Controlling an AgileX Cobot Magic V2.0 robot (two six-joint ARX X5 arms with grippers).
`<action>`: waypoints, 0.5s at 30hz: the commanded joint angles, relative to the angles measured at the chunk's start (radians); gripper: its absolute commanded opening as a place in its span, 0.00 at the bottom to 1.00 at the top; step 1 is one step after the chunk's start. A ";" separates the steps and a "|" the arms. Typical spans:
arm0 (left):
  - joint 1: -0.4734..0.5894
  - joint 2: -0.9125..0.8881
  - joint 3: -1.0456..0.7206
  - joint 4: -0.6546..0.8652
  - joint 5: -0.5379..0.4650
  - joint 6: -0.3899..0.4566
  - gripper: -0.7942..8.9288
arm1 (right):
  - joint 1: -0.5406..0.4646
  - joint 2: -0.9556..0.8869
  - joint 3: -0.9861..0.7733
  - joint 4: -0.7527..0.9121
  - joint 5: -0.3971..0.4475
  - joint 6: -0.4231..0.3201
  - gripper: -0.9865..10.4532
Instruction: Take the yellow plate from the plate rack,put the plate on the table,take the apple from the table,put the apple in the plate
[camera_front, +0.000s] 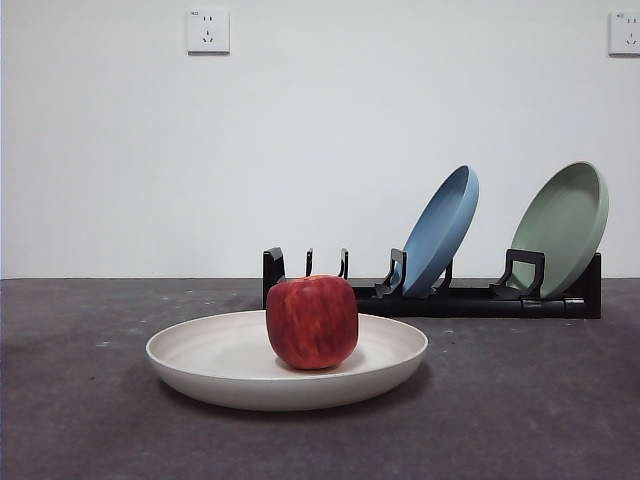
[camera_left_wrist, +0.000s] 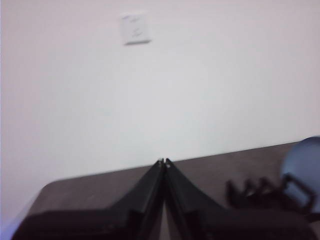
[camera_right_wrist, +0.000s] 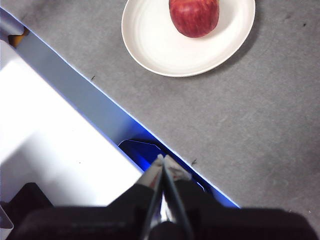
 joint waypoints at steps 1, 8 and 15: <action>0.057 -0.080 -0.168 0.046 0.010 0.008 0.08 | 0.001 -0.002 0.000 0.002 0.001 0.008 0.09; 0.102 -0.235 -0.482 0.140 0.013 -0.046 0.08 | 0.001 -0.003 0.000 0.002 0.001 0.008 0.09; 0.102 -0.297 -0.681 0.238 0.013 -0.075 0.08 | 0.001 -0.002 0.000 0.002 0.001 0.008 0.09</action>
